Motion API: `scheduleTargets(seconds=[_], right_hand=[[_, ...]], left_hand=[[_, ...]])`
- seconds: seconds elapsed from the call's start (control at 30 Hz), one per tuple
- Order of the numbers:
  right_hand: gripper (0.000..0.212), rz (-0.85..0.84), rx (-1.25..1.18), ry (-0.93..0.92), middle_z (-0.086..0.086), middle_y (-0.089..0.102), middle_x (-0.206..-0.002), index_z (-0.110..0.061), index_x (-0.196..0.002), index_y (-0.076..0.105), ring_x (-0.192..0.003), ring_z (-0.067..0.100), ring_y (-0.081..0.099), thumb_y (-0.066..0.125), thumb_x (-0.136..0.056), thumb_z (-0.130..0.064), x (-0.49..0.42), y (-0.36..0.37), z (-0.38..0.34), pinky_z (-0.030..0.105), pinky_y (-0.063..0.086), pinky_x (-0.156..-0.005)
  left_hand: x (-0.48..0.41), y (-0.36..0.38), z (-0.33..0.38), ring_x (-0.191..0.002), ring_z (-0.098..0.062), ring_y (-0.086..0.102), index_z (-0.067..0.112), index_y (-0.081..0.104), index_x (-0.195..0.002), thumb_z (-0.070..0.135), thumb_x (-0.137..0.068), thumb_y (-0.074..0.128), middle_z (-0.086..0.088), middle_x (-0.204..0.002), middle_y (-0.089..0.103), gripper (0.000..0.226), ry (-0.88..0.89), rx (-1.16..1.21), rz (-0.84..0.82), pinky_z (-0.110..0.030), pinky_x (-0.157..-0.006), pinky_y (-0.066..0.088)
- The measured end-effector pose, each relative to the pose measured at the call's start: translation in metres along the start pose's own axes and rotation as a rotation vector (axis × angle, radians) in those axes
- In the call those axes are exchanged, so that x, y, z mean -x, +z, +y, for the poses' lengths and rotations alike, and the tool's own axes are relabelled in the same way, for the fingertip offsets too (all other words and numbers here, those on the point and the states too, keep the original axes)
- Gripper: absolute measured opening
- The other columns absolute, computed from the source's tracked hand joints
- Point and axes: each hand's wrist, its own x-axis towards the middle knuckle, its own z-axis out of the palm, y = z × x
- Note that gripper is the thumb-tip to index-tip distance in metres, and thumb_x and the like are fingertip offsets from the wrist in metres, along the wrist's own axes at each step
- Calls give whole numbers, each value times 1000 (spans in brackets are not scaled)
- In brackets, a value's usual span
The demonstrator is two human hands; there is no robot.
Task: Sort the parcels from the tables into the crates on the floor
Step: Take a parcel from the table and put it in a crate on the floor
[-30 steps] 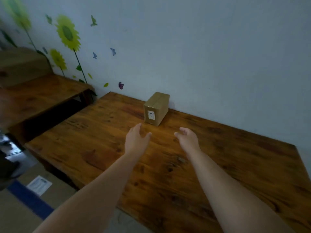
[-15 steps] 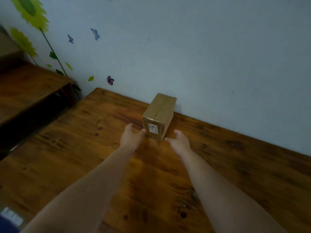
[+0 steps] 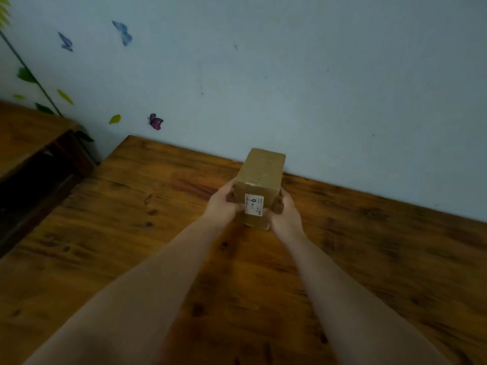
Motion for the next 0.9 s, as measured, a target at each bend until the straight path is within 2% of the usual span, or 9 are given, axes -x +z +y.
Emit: scheduleTargets(seconds=[0.07,0.1,0.27,0.47,0.6,0.7,0.77,0.83,0.9], right_hand=[[73,26,-36,-18,-1,49,-141,-26,-148,28,-130,21,46,67,-87,-18,20,-3,0,40,42,-105],[72,33,-50,-34,-1,48,-142,-26,-148,27,-131,20,45,66,-89,-18,30,-4,0,38,41,-105],[72,114,-174,-130,-3,48,-142,-30,-150,25,-128,16,47,63,-90,-21,74,-11,-13,44,45,-103],[67,174,-102,-220,-7,46,-142,-28,-151,24,-126,8,45,58,-94,-21,110,-20,-25,27,40,-103],[73,134,-25,-285,-19,40,-134,-32,-150,22,-128,5,42,63,-90,-26,126,-25,-24,34,37,-109],[89,30,39,-297,-38,33,-127,-43,-147,13,-117,-13,37,73,-82,-33,136,-34,-20,18,34,-101],[92,34,70,-326,-48,29,-118,-48,-142,12,-110,-23,33,77,-78,-33,138,-41,-18,8,31,-95],[84,103,30,-339,-42,36,-121,-45,-142,20,-118,-11,38,75,-81,-27,136,-47,-15,18,37,-102],[72,160,-35,-328,-26,47,-127,-38,-143,32,-122,3,45,71,-84,-25,136,-50,-16,29,41,-104]], left_hand=[[13,-6,8,-112,-13,54,25,46,-138,-14,-84,51,3,-121,60,67,46,-32,-44,-14,-79,45],[19,-7,13,-113,-11,53,26,44,-139,-13,-85,50,4,-124,59,67,64,-41,-60,-13,-82,44],[44,-13,26,-118,-13,50,26,42,-141,-4,-89,53,1,-125,56,61,155,-26,-96,-31,-101,42],[67,-20,32,-108,-19,60,10,59,-125,9,-92,57,-6,-118,65,33,150,33,-89,-38,-96,49],[72,-24,38,-99,-18,65,13,68,-110,12,-94,54,-4,-106,70,21,147,63,-57,-39,-91,53],[71,-23,43,-97,-19,65,13,69,-110,19,-93,58,-4,-105,70,22,151,30,-8,-41,-90,53],[74,-19,49,-92,-16,64,14,68,-111,24,-92,60,-1,-101,70,24,149,20,-14,-39,-86,54],[81,-14,55,-88,-11,62,15,68,-112,30,-91,60,3,-97,68,26,142,25,-45,-34,-84,53],[87,-10,59,-89,-11,62,20,68,-109,34,-92,58,4,-99,69,25,148,38,-96,-30,-83,51]])
